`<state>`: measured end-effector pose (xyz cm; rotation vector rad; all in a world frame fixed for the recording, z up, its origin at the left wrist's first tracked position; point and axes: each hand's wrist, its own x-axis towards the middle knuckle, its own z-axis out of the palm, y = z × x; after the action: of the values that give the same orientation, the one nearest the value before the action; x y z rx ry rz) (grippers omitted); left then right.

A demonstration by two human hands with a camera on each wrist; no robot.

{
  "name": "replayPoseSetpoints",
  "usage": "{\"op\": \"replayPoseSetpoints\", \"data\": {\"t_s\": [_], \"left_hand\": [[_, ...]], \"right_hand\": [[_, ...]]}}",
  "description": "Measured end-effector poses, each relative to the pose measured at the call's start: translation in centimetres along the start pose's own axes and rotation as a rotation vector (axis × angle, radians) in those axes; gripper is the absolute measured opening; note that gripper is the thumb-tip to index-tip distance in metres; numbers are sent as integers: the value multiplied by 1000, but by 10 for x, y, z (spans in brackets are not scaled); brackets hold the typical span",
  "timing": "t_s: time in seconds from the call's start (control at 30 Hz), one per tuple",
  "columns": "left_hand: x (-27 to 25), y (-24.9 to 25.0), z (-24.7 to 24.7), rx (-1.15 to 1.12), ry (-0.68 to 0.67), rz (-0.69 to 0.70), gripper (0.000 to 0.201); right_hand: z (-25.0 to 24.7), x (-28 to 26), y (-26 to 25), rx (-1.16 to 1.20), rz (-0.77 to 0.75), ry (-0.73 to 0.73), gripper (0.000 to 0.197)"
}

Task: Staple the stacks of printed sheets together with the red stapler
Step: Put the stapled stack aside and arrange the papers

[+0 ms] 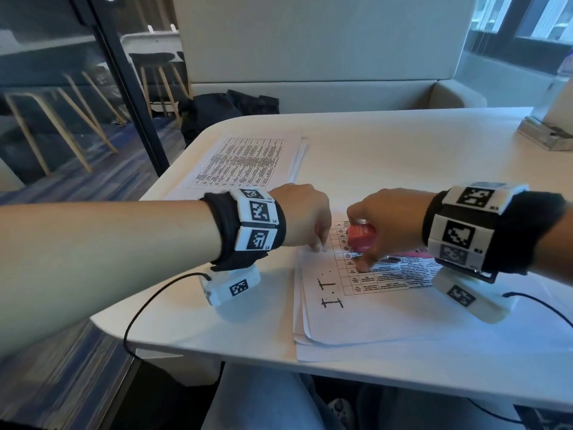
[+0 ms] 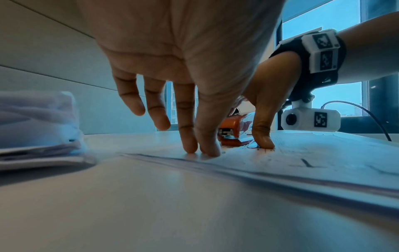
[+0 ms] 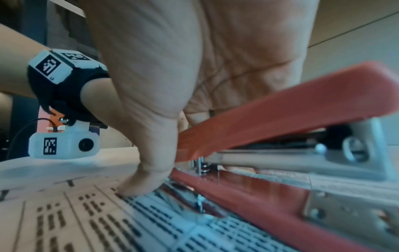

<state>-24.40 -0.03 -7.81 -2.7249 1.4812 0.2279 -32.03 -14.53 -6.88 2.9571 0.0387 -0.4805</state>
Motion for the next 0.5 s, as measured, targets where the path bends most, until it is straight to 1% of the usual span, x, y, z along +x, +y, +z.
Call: {"op": "replayPoseSetpoints", "data": {"t_s": [0.17,0.5], "left_hand": [[-1,-1,2,89,15,79,11],[-4,-2,7,175,91,202,15]], "right_hand": [[-2,-1,-1,-33,-9,5,65],[-4,1,-7,-126,0,-6,67]]}}
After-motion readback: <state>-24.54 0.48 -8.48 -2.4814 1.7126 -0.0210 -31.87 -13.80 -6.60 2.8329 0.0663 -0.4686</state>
